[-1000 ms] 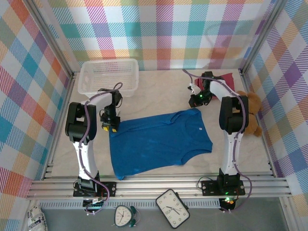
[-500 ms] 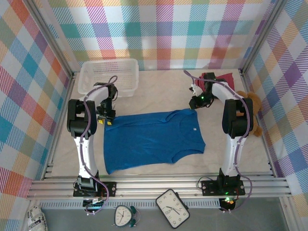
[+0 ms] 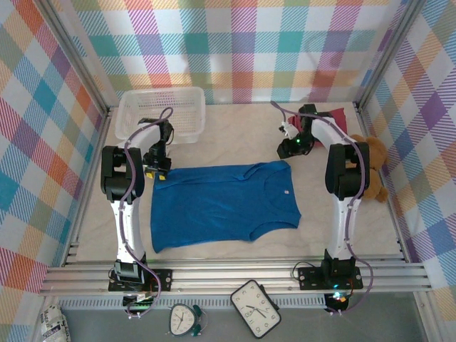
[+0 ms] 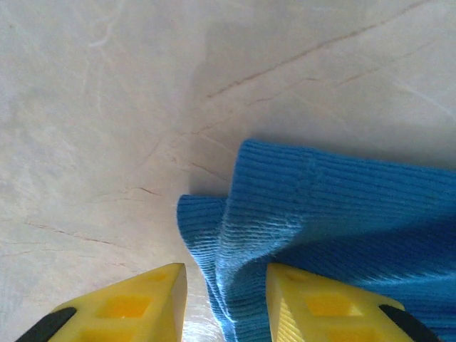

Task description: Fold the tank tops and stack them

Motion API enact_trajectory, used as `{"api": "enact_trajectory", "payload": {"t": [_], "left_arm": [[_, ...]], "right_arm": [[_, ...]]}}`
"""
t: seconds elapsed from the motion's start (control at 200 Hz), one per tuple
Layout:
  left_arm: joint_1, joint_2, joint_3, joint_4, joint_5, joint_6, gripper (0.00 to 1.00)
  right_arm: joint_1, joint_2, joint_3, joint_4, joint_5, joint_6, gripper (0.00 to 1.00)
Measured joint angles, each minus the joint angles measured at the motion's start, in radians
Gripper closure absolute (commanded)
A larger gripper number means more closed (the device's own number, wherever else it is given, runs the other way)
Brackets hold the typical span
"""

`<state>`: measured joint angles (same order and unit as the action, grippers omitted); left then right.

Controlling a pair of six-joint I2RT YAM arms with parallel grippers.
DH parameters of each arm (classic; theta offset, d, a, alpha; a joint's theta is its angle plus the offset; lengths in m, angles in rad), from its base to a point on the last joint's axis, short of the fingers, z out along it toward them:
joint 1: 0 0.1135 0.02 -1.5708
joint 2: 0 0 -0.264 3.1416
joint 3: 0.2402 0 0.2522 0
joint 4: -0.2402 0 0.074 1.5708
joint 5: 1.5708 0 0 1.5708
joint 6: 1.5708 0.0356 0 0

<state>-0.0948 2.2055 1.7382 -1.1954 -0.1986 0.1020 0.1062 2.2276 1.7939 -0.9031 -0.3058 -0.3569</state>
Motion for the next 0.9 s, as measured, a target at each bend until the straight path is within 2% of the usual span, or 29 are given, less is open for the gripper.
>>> {"api": "enact_trajectory", "payload": {"t": [0.17, 0.435, 0.585, 0.9], "left_arm": [[0.0, -0.014, -0.001, 0.0, 0.048, -0.001, 0.62], [0.0, -0.125, -0.001, -0.007, 0.113, -0.005, 0.61], [-0.001, -0.194, -0.002, -0.007, 0.174, -0.01, 0.6], [-0.001, -0.262, -0.09, -0.002, 0.251, -0.034, 0.62]], "right_arm": [[0.003, 0.05, 0.021, -0.045, 0.01, -0.002, 0.58], [0.024, 0.082, 0.073, -0.074, 0.021, -0.014, 0.68], [0.029, 0.1, 0.107, -0.086, 0.035, -0.026, 0.81], [0.035, 0.089, 0.08, -0.035, 0.035, -0.019, 0.98]]}}
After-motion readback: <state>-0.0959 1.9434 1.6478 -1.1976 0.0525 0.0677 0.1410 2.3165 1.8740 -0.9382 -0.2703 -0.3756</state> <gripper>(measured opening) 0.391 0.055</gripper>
